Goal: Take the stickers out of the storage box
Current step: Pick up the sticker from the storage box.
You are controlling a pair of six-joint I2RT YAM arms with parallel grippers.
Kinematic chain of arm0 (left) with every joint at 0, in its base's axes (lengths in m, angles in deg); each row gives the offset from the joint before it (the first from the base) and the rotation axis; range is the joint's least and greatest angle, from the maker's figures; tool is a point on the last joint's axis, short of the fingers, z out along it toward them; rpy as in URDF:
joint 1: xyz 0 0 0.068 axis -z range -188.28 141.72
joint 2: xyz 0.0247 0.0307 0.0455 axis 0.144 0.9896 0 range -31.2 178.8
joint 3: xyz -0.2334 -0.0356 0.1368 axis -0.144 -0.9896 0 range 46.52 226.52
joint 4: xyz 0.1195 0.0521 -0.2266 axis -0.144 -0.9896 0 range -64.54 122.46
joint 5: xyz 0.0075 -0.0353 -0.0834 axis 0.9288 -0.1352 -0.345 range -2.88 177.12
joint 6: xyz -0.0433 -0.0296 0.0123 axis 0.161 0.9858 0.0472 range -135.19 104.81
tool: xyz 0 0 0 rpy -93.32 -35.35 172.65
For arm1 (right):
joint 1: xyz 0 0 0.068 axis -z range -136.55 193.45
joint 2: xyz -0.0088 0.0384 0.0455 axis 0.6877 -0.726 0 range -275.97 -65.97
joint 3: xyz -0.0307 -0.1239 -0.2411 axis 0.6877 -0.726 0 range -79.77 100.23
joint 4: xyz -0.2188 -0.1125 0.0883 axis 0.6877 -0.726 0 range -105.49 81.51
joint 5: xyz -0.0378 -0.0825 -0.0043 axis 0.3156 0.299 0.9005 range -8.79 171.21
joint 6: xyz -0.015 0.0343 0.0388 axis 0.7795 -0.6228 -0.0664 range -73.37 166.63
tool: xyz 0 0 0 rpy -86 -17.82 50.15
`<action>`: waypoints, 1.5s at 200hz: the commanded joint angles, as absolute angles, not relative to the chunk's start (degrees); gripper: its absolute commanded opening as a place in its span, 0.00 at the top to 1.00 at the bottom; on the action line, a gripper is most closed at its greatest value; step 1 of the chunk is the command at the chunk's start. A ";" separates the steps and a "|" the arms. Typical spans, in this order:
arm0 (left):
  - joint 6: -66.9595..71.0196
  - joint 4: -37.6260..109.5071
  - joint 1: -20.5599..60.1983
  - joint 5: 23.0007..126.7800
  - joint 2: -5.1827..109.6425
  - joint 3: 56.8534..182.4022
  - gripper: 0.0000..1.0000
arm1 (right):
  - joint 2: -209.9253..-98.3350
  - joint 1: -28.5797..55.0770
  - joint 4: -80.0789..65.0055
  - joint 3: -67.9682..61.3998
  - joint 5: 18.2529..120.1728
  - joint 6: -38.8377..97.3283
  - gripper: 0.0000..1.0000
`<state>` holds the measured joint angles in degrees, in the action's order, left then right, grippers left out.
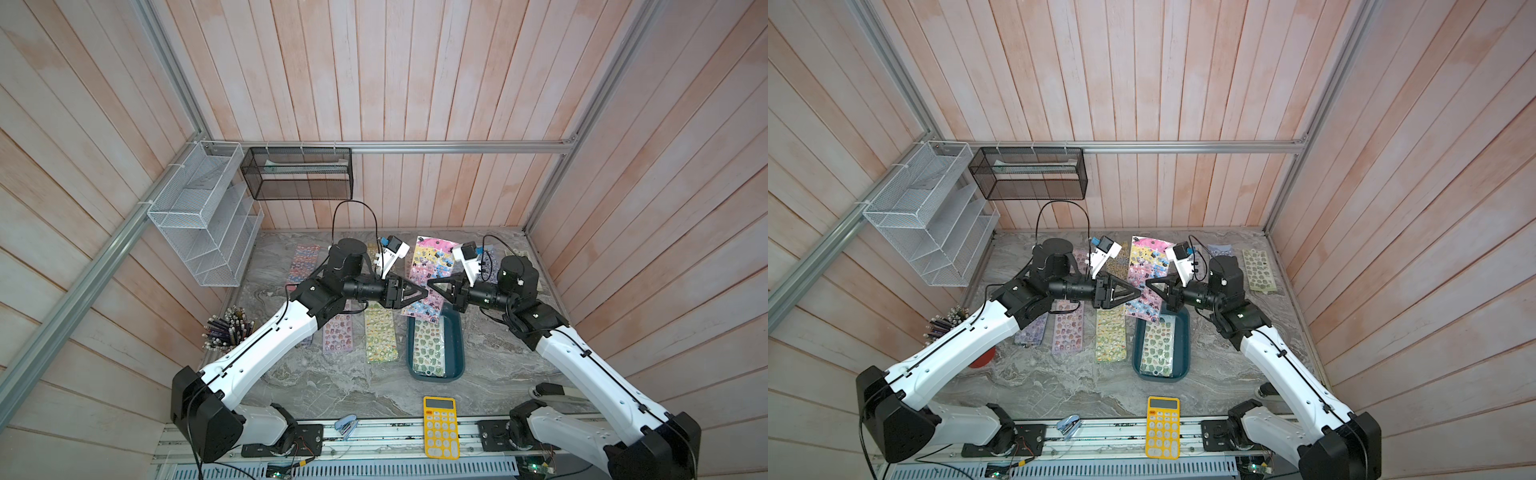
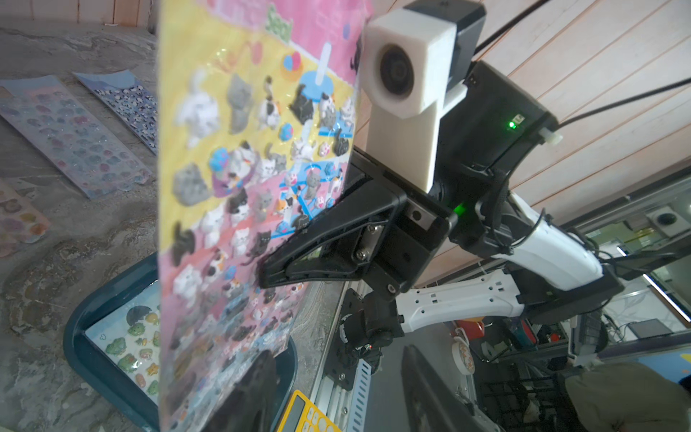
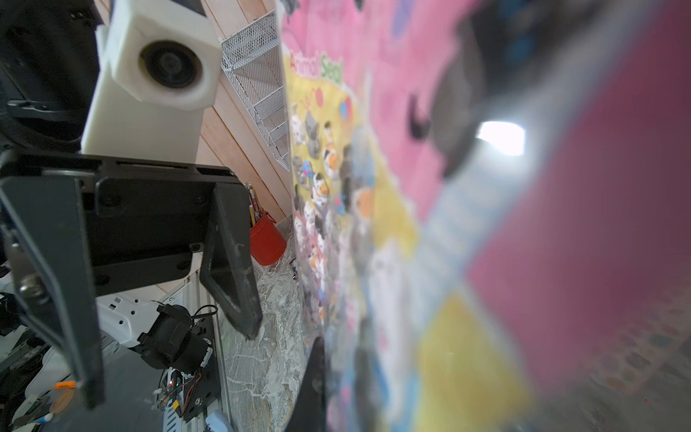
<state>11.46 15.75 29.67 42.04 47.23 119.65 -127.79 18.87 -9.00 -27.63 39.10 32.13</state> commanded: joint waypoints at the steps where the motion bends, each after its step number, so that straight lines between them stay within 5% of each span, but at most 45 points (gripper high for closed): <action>1: 10.98 17.60 29.84 40.46 47.63 121.14 0.69 | -127.77 20.75 -9.54 -25.46 37.77 33.19 1.00; 13: 11.09 17.67 29.86 40.64 47.73 121.14 0.86 | -127.67 21.17 -9.59 -25.55 37.79 33.19 1.00; 33: 11.52 18.02 29.86 40.46 48.00 121.10 1.00 | -127.67 21.32 -9.54 -25.79 37.75 33.01 1.00; 144: 13.54 20.26 29.35 40.54 48.52 120.62 1.00 | -126.57 22.61 -10.28 -26.73 37.72 33.73 1.00; 170: 14.51 21.86 29.30 40.07 47.86 119.54 0.60 | -126.72 22.88 -10.44 -26.60 36.21 33.89 1.00; 184: 14.59 22.01 29.12 40.68 47.73 119.08 0.48 | -127.00 22.97 -10.42 -26.27 34.70 33.94 1.00; 256: 7.00 13.59 23.36 51.66 48.56 122.84 0.30 | -128.03 22.97 -13.38 -24.57 24.90 35.60 1.00; 300: 9.82 17.87 24.47 44.38 49.57 122.91 0.30 | -129.74 22.97 -13.35 -24.49 23.61 35.50 1.00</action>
<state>9.48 15.44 23.58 48.12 48.50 121.66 -128.31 22.68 -12.59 -26.30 26.45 34.71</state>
